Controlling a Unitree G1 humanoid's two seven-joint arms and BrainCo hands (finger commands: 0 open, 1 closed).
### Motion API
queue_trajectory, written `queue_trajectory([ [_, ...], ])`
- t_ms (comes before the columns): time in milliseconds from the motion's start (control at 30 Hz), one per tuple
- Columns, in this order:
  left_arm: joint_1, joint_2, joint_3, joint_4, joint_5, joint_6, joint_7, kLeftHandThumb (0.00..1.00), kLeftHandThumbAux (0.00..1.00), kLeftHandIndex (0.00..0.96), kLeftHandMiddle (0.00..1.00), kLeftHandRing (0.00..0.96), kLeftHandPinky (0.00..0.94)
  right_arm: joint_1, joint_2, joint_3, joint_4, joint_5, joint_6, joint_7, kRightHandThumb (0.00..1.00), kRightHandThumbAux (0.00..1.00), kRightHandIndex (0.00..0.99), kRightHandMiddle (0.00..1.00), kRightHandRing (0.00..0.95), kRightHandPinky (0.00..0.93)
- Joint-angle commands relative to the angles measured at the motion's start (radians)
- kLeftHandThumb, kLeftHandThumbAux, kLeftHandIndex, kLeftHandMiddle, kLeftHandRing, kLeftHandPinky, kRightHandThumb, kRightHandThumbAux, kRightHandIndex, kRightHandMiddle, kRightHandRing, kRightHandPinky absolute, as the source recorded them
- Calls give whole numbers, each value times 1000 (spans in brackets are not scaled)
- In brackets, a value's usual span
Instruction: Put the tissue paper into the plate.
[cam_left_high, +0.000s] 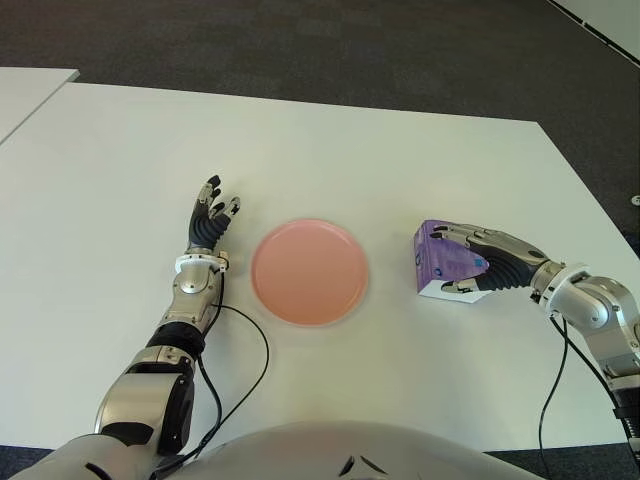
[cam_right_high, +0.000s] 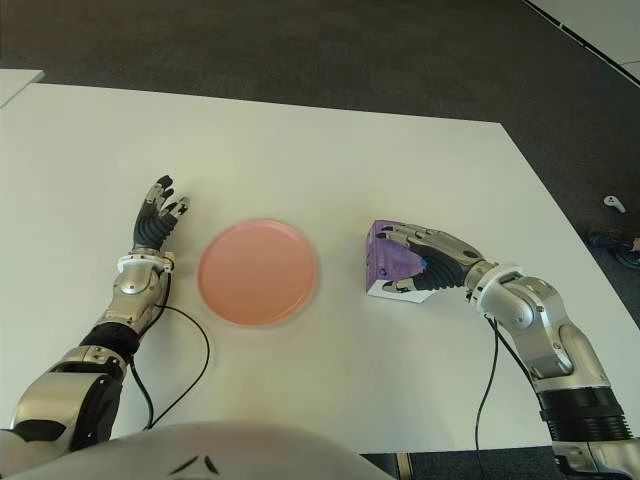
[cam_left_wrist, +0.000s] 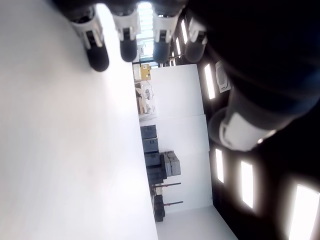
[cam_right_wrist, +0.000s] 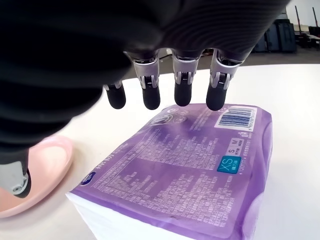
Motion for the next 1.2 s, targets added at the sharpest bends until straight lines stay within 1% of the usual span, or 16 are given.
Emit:
queue_trajectory([
  [33, 36, 2, -3, 26, 8, 31, 1, 163, 602, 24, 33, 31, 63, -34, 21, 38, 57, -32, -22, -29, 85, 464, 18, 0, 0, 0],
  [167, 36, 2, -2, 27, 8, 33, 3, 170, 604, 29, 37, 34, 68, -57, 22, 59, 96, -59, -40, -59, 94, 478, 24, 0, 0, 0],
  [333, 37, 0, 0, 25, 5, 32, 4, 180, 607, 33, 37, 35, 69, -65, 21, 67, 112, -71, -50, -76, 100, 488, 27, 0, 0, 0],
  [700, 56, -1, 3, -5, 2, 39, 5, 182, 606, 32, 34, 32, 68, -53, 15, 67, 100, -68, -50, -84, 102, 491, 28, 0, 0, 0],
  [1067, 79, -1, 5, -52, 0, 72, 6, 184, 595, 31, 29, 24, 60, -29, 14, 57, 67, -64, -40, -82, 102, 491, 28, 0, 0, 0],
  [1167, 84, -2, 8, -63, -6, 84, 0, 188, 593, 31, 26, 20, 57, -39, 15, 60, 83, -79, -37, -94, 111, 494, 27, 0, 0, 0],
  [1200, 86, -2, 8, -66, -7, 85, -1, 189, 593, 31, 26, 19, 57, -75, 17, 74, 138, -114, -34, -126, 114, 495, 27, 0, 0, 0],
])
